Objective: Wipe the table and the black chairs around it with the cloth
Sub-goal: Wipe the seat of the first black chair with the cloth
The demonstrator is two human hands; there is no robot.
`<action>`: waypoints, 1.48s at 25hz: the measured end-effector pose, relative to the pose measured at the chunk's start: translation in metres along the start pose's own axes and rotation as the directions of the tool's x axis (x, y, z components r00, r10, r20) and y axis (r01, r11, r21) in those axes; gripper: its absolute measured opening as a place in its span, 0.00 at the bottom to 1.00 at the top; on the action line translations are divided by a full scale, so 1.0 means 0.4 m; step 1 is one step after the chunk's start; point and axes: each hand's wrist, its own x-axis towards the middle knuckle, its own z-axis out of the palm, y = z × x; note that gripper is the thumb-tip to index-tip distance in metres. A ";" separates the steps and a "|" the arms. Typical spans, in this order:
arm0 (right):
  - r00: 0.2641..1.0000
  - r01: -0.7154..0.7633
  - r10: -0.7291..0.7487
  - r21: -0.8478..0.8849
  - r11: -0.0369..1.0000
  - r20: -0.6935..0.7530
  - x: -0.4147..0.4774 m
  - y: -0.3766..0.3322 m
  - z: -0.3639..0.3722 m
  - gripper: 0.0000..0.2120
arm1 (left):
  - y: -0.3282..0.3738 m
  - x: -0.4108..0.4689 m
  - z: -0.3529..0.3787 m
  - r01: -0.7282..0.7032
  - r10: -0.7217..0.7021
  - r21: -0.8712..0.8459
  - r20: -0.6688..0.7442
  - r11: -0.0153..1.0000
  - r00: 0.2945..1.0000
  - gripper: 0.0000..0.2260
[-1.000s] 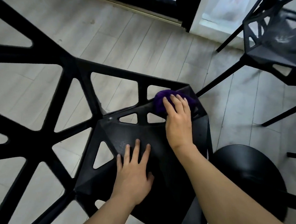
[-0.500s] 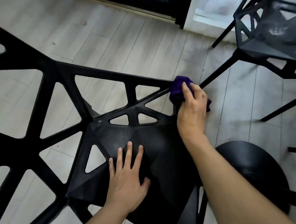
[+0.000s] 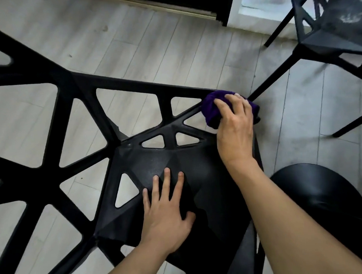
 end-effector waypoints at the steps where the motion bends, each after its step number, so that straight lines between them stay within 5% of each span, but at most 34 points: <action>1: 1.000 -0.027 0.027 0.020 0.999 -0.009 -0.012 -0.019 0.010 0.22 | -0.002 0.001 0.000 -0.001 0.001 0.000 0.006 1.000 1.000 0.42; 11: 0.936 0.237 -0.278 0.195 0.952 0.215 -0.185 -0.082 0.015 0.28 | -0.073 -0.004 -0.082 -0.039 0.055 -0.202 0.078 0.979 0.995 0.33; 14: 0.842 0.344 -0.402 0.216 0.914 0.361 -0.355 -0.143 0.006 0.33 | -0.122 -0.051 -0.093 0.144 -0.151 -0.120 -0.053 0.982 0.987 0.29; 16: 0.847 0.303 -0.378 0.244 0.921 0.374 -0.378 -0.215 0.033 0.33 | -0.168 -0.083 -0.093 0.292 -0.294 -0.036 -0.083 0.956 0.952 0.29; 19: 0.860 0.198 -0.298 0.266 0.943 0.415 -0.276 -0.333 0.112 0.33 | -0.224 -0.110 -0.114 0.343 -0.373 -0.215 -0.119 0.915 0.920 0.25; 23: 0.872 0.154 -0.288 0.337 0.929 0.395 -0.337 -0.381 0.152 0.27 | -0.249 -0.078 -0.176 0.372 -0.540 -0.620 -0.100 0.691 0.836 0.20; 27: 0.719 0.303 -0.507 0.442 0.844 0.475 -0.471 -0.347 0.076 0.29 | -0.270 -0.069 -0.204 0.406 -0.605 -0.816 0.090 0.410 0.791 0.22; 32: 0.834 -0.084 -0.234 0.534 0.841 0.500 -0.463 -0.415 0.091 0.24 | -0.279 -0.070 -0.209 0.310 -0.672 -0.928 0.095 0.208 0.734 0.11; 34: 0.776 -0.017 -0.367 0.599 0.800 0.513 -0.517 -0.402 0.060 0.22 | -0.270 -0.073 -0.216 0.327 -0.659 -0.912 0.089 0.246 0.746 0.12; 37: 0.665 0.032 -0.497 0.644 0.765 0.557 -0.570 -0.378 -0.006 0.20 | -0.258 -0.072 -0.210 0.377 -0.597 -0.808 0.039 0.453 0.801 0.19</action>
